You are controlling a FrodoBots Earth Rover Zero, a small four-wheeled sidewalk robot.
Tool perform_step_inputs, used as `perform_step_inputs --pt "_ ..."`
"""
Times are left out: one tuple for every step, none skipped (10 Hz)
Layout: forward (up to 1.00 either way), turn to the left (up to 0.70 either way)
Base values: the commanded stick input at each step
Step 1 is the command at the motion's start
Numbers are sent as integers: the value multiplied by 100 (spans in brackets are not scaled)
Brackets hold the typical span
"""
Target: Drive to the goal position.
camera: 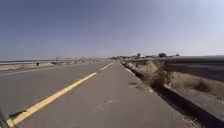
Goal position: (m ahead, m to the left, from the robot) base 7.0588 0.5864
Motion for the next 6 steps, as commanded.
perform_step_inputs --pt "50 0" --pt "50 0" --pt "50 0" --pt "50 0" --pt "50 0" --pt "50 0"
